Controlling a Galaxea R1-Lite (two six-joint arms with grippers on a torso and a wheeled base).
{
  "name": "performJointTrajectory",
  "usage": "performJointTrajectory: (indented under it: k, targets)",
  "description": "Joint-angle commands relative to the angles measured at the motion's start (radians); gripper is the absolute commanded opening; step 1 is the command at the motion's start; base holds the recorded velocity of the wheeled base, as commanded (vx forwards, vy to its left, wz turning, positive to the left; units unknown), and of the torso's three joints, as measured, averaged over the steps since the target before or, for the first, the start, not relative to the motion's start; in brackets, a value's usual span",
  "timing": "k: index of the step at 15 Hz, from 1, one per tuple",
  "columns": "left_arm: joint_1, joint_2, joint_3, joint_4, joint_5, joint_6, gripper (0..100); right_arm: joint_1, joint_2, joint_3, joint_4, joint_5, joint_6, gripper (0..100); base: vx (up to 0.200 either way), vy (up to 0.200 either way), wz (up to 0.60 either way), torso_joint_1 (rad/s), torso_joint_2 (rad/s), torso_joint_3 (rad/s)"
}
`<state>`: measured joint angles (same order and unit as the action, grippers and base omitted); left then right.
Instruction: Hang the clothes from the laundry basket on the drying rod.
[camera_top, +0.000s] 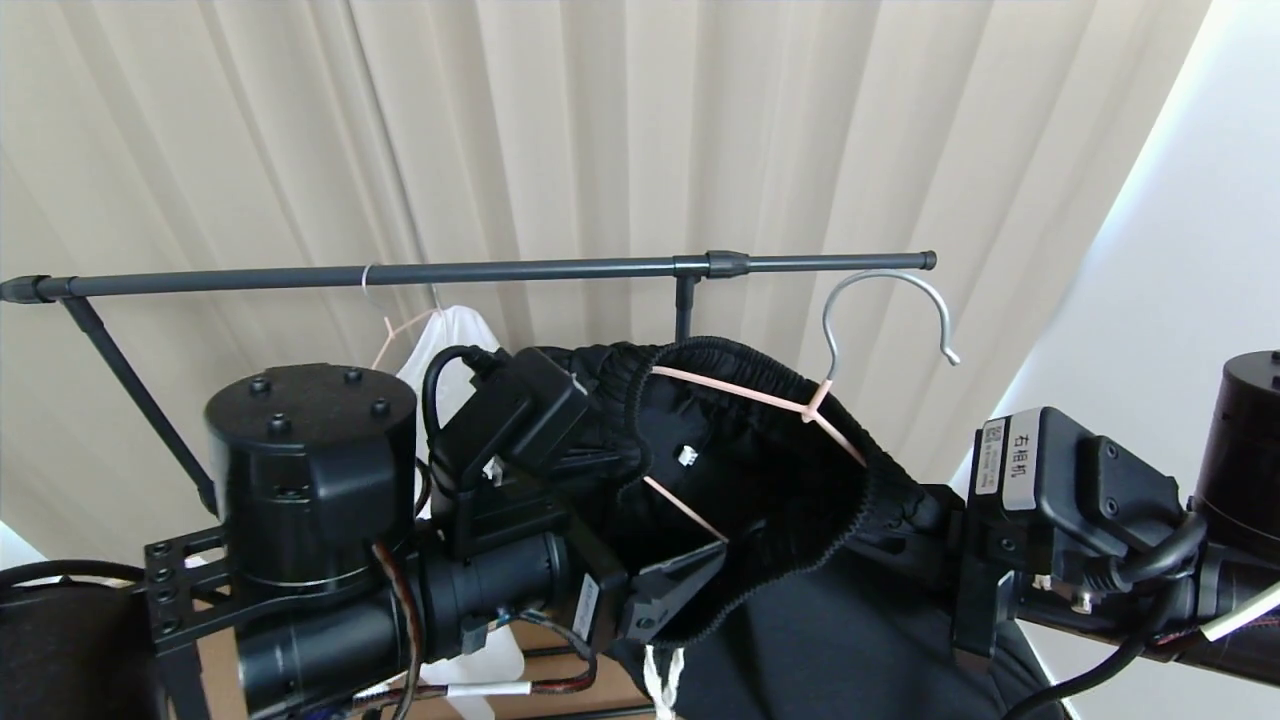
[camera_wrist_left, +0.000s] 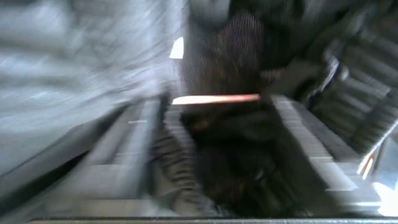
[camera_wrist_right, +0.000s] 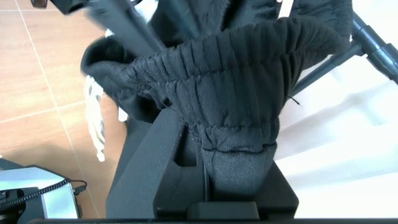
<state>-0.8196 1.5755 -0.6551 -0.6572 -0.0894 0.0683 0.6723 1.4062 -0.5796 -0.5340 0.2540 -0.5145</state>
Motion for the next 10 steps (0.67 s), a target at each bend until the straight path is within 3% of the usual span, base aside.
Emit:
performJointTrajectory:
  k: [1,4,8,10]
  targets:
    - [-0.021,-0.065,0.037,0.001,-0.001,0.007,100,-0.002,0.007,-0.005,-0.001,0.001,0.001,0,0.0,0.0,0.0,0.0,0.0,0.0]
    - [-0.03,-0.117,0.084,-0.001,-0.003,0.03,100,-0.019,0.013,-0.011,-0.001,0.005,0.001,0,0.0,0.0,0.0,0.0,0.0,0.0]
    - [0.013,-0.203,0.12,-0.001,-0.007,0.025,100,-0.053,0.014,0.001,0.0,0.09,-0.001,0,0.0,0.0,0.0,0.0,0.0,0.0]
    - [0.051,-0.307,0.135,0.008,-0.004,0.027,100,-0.08,0.014,0.012,0.0,0.166,-0.001,0,0.0,0.0,0.0,0.0,0.0,0.0]
